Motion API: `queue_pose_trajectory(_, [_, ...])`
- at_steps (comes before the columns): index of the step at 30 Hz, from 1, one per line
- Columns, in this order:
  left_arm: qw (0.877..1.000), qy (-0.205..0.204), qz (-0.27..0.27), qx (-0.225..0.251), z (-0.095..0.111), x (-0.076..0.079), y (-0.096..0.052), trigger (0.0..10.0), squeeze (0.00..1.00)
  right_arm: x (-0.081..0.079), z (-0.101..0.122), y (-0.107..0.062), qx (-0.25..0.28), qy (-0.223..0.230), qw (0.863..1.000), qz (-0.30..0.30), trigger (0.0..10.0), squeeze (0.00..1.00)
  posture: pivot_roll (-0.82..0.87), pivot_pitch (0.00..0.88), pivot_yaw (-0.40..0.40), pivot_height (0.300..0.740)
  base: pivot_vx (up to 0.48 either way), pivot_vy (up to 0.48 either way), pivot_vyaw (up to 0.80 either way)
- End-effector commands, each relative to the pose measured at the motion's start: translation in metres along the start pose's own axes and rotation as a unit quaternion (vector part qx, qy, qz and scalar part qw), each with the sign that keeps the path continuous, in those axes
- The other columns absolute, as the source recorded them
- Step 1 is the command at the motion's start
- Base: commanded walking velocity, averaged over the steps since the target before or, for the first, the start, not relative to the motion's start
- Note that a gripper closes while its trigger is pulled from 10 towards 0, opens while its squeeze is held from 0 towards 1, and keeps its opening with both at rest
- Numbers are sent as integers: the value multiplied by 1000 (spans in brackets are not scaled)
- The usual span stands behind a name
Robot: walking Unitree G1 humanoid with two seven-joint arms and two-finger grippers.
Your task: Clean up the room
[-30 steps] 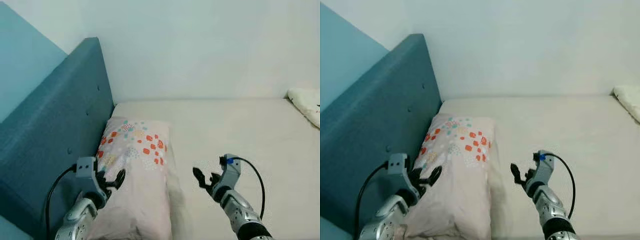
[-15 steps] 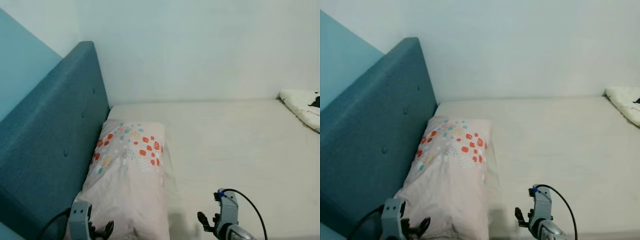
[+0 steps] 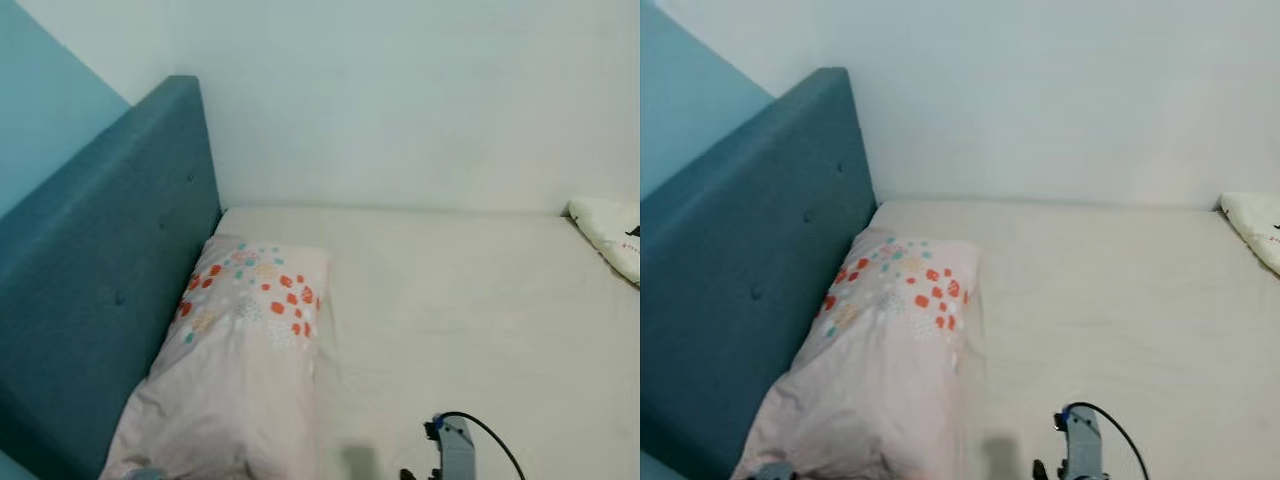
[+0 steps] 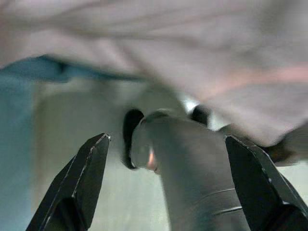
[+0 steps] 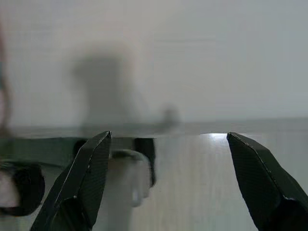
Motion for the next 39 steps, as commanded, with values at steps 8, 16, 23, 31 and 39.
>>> queue_pose_trajectory(8, [1000,12,2,-11,-3,-3,0,10000,0,-2,-22,-2,-32,-5,999,-5,10000,0,38,0,-38,740,0,-350,0])
queue_pose_trajectory(16, [1000,17,3,-24,-7,-5,-1,10000,0,-1,-23,-3,-32,-2,999,-7,10000,0,32,0,-34,740,0,-435,0])
queue_pose_trajectory(23, [999,17,6,-31,-11,-7,-2,10000,0,0,-24,-3,-34,-13,999,-7,10000,0,31,0,-31,740,0,-480,-224])
queue_pose_trajectory(31, [999,16,12,-28,-10,-9,-3,10000,0,2,-14,-2,-9,3,1000,-11,10000,0,34,0,-28,740,0,-480,-278])
queue_pose_trajectory(39, [999,13,18,-24,-8,-13,-4,10000,0,-8,51,2,89,-61,994,29,10000,0,31,0,-24,740,0,-480,0])
Point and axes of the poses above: a point about 5 cm out from each wrist's last joint towards the gripper, its own y axis pointing out of the wrist towards the gripper, its own z axis along the axis of the wrist's last joint, x = y × z, the point moved 2 cm from there along y, pointing out of the wrist towards the gripper, and after that the axes turned 5 degrees about -y, right-handed, at the moved point
